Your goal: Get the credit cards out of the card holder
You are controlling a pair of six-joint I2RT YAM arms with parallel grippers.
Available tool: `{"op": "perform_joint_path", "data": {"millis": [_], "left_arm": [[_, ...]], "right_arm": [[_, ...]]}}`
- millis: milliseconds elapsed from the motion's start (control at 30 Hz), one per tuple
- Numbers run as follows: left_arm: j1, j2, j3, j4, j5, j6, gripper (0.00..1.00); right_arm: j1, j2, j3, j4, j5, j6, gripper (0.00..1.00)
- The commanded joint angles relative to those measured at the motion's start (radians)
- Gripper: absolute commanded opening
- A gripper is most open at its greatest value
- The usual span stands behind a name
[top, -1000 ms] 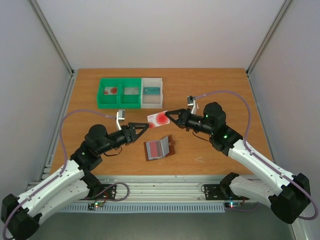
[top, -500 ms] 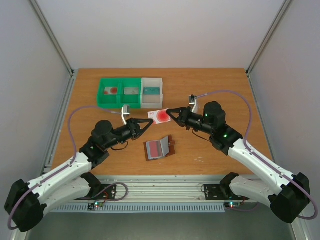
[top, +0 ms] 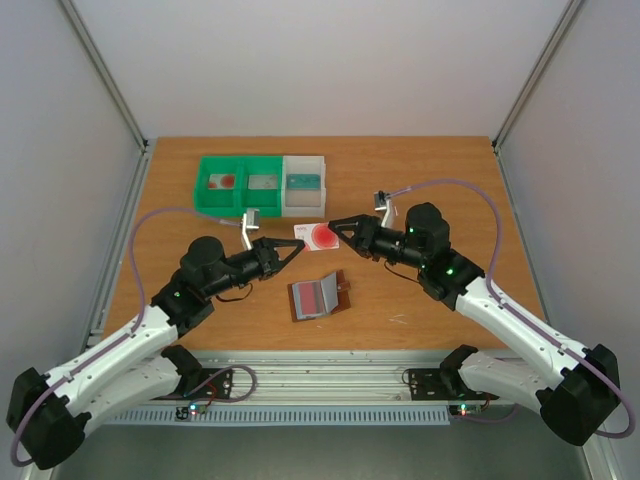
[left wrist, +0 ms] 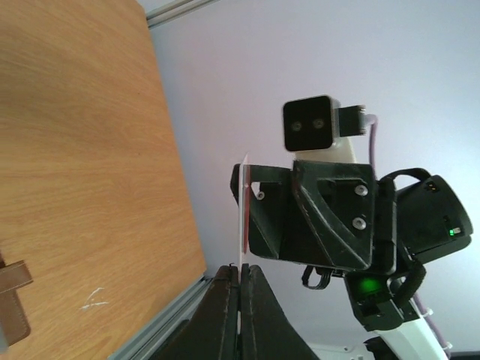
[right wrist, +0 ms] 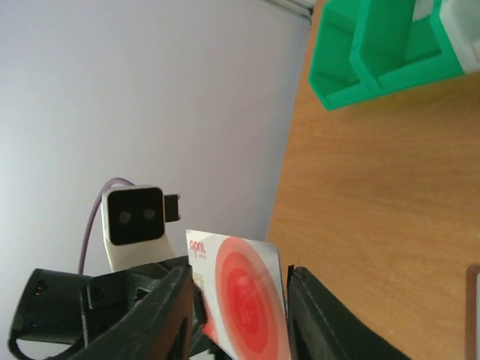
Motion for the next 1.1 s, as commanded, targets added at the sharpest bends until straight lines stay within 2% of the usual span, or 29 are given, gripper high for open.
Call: {"op": "perform_joint_path", "data": {"millis": [0, 100, 233, 300, 400, 667, 900, 1067], "left_arm": [[0.012, -0.009, 0.052, -0.087, 0.018, 0.074, 0.01], [0.019, -0.010, 0.054, -0.116, 0.028, 0.091, 0.00], [0.054, -0.010, 0.058, -0.167, 0.054, 0.108, 0.00], [0.096, -0.010, 0.060, -0.197, 0.085, 0.114, 0.00], [0.165, -0.013, 0.065, -0.285, 0.117, 0.129, 0.00], [0.343, 0.033, 0.153, -0.468, 0.222, 0.283, 0.00], [0.507, 0.156, 0.306, -0.680, 0.187, 0.473, 0.00], [0.626, 0.281, 0.408, -0.713, 0.223, 0.549, 0.00]], "right_arm": [[0.000, -0.033, 0.016, -0.053, -0.053, -0.117, 0.41], [0.001, -0.073, 0.023, -0.146, -0.050, -0.188, 0.57], [0.001, -0.121, 0.042, -0.264, -0.029, -0.270, 0.87], [0.001, -0.140, 0.046, -0.307, -0.023, -0.293, 0.96], [0.000, -0.166, 0.040, -0.329, -0.031, -0.318, 0.98], [0.000, -0.198, 0.029, -0.417, -0.030, -0.375, 0.98], [0.001, -0.218, 0.051, -0.483, -0.022, -0.441, 0.98], [0.000, -0.222, 0.066, -0.513, -0.007, -0.467, 0.99]]}}
